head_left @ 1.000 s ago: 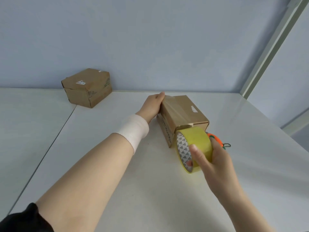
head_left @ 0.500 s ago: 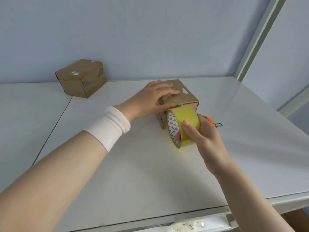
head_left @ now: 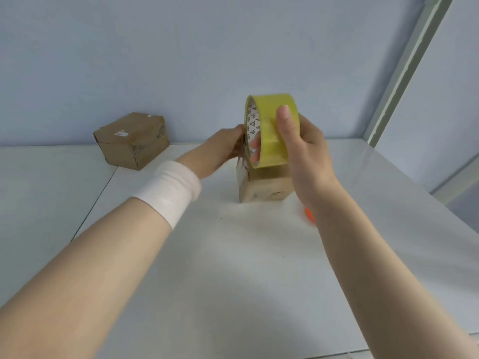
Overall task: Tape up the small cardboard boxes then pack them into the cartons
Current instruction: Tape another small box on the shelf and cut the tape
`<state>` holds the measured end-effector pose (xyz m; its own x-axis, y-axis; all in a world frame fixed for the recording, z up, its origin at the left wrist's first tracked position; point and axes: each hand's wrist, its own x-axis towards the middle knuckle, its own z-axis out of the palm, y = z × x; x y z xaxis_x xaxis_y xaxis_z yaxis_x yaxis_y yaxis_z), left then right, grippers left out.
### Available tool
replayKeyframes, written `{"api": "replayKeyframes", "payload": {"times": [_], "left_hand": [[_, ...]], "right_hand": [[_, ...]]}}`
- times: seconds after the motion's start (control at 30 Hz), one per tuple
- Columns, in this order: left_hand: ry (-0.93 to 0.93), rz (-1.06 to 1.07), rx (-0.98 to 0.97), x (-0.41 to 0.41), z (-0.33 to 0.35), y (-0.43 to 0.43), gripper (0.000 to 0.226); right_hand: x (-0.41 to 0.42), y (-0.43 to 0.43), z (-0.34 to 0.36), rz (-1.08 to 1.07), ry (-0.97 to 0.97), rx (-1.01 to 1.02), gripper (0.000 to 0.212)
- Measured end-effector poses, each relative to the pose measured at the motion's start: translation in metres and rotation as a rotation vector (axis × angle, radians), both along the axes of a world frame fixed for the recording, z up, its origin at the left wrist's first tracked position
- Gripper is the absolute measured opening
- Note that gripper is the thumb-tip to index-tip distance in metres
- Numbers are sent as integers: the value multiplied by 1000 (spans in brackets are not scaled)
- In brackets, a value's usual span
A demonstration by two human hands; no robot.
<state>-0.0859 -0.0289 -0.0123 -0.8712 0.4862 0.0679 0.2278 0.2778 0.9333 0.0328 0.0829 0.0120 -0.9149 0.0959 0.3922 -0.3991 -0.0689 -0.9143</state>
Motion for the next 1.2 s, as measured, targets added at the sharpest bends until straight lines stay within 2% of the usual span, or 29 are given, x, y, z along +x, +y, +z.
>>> {"api": "replayKeyframes", "payload": {"times": [0.07, 0.13, 0.23, 0.5, 0.6, 0.73, 0.83, 0.9, 0.97, 1.03, 1.07, 1.1, 1.2], "left_hand": [[-110, 17, 206, -7, -5, 2, 41], [-168, 39, 266, -18, -8, 2, 37], [-243, 23, 251, -33, -12, 1, 37], [-294, -16, 161, -51, -17, 8, 27], [-253, -11, 154, -47, -15, 15, 24], [-177, 144, 225, -40, -17, 24, 24], [-168, 25, 354, -27, -23, 26, 43], [-120, -97, 459, -17, -30, 20, 52], [22, -166, 437, -9, -35, 11, 61], [149, -152, 341, -5, -41, 5, 95], [186, -130, 288, -5, -44, 4, 105], [213, -103, 256, -5, -47, 4, 104], [244, -69, 203, -7, -52, 6, 77]], "right_hand": [[-13, 4, -1, -7, 14, 39, 33], [-25, 6, -6, -26, 30, 138, 27], [-43, 5, -11, -86, 18, 174, 17], [-29, 5, -18, -175, 66, 35, 23], [-23, 4, -21, -218, 62, 42, 28], [-35, 6, -16, -167, 38, 100, 40], [-39, 11, -23, -173, 77, 153, 44], [-43, 12, -24, -180, 71, 121, 37], [-46, 11, -23, -196, 66, 116, 31], [-48, 9, -20, -206, 57, 105, 30], [-48, 7, -19, -206, 55, 95, 31], [-47, 6, -17, -208, 52, 88, 31], [-41, 4, -14, -285, 51, 66, 25]]}}
